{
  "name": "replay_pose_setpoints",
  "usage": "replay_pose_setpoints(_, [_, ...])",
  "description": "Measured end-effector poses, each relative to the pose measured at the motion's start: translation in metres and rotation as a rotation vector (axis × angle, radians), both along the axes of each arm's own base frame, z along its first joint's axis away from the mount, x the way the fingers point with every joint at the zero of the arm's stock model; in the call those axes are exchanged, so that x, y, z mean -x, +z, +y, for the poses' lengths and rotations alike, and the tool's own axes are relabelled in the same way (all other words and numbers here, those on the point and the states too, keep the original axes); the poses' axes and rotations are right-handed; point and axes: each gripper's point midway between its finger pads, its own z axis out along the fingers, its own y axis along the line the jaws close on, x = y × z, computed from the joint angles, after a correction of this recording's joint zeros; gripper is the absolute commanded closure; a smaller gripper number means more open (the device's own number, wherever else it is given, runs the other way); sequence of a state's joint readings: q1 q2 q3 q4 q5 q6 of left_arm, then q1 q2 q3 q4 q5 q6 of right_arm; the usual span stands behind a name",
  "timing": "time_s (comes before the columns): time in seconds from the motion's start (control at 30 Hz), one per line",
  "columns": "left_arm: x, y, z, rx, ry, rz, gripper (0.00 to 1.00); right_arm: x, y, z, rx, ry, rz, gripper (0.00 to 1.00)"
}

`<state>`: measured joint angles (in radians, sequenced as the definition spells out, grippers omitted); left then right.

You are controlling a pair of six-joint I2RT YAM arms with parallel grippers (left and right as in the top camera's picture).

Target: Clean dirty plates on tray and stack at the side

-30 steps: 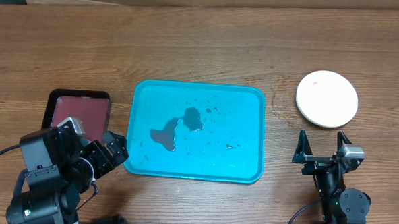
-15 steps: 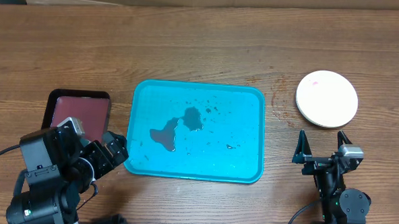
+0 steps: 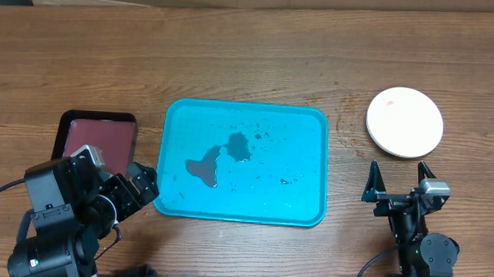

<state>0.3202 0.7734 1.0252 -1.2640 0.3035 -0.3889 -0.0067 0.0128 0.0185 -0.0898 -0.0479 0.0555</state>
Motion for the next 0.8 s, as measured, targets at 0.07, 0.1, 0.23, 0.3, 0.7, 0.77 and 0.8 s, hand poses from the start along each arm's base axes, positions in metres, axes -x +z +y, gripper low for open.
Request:
replay_pose_setpoints(0.07, [0.002, -0.001, -0.001, 0.004, 0.0, 0.011, 0.0, 0.0, 0.0, 0.0, 0.0, 0.0, -0.001, 0.0])
replay_pose_setpoints(0.1, [0.004, -0.003, -0.001, 0.007, 0.0, 0.02, 0.0, 0.0, 0.0, 0.0, 0.0, 0.0, -0.001, 0.0])
replay_pose_setpoints(0.23, [0.006, -0.004, -0.002, 0.01, 0.0, 0.028, 0.0, 0.0, 0.0, 0.0, 0.0, 0.0, -0.001, 0.0])
replay_pose_setpoints(0.3, [0.007, -0.005, -0.002, 0.009, -0.004, 0.033, 0.0, 0.0, 0.0, 0.0, 0.001, 0.0, -0.001, 0.0])
replay_pose_setpoints(0.7, [-0.03, -0.027, -0.033, -0.146, -0.28, -0.327, 0.0, 0.0, 0.0, 0.0, 0.001, 0.0, -0.001, 0.0])
replay_pose_setpoints(0.77, [-0.039, -0.025, -0.041, -0.174, -0.319, -0.448, 0.0, 0.0, 0.0, 0.0, 0.0, 0.0, -0.001, 0.0])
replay_pose_setpoints(0.8, [-0.042, -0.023, -0.044, -0.186, -0.334, -0.505, 0.0, 0.0, 0.0, 0.0, 0.0, 0.0, 0.0, 0.0])
